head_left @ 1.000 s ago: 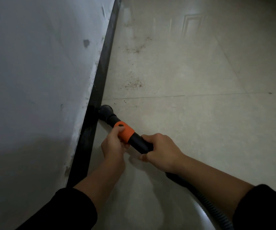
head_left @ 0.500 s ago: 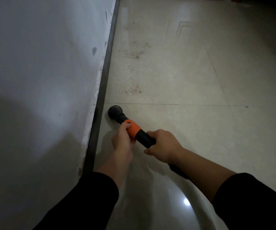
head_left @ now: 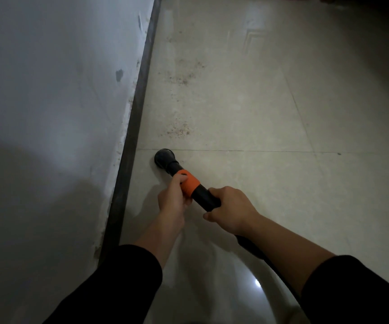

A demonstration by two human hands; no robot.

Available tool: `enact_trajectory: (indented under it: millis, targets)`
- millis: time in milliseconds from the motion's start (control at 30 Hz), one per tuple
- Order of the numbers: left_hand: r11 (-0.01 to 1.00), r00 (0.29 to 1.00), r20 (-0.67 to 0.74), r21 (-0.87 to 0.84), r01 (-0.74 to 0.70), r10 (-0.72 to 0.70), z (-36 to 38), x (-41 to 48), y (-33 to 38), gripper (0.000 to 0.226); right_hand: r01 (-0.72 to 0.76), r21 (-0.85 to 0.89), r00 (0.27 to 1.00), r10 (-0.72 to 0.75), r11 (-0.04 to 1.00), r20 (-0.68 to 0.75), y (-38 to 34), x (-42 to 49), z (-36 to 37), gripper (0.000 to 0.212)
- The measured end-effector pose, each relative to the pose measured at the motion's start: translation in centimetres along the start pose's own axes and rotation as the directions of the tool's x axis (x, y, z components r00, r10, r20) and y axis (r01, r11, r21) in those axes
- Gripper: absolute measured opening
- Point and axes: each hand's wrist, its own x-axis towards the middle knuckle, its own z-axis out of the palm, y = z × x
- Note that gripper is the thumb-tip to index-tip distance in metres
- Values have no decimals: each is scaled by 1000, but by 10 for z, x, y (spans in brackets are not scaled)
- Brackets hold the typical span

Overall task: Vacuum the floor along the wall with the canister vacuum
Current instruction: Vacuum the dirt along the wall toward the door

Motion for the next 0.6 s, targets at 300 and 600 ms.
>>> enact_trajectory:
  millis: [300, 600]
  targets:
    - [997, 999, 27, 62, 42, -44, 29, -14, -17, 23, -36, 17, 999, 36, 999, -8, 33, -13, -18, 19]
    - [990, 989, 118, 118, 77, -91, 56, -19, -7, 33, -63, 42, 998, 64, 997, -26, 47, -7, -39, 20]
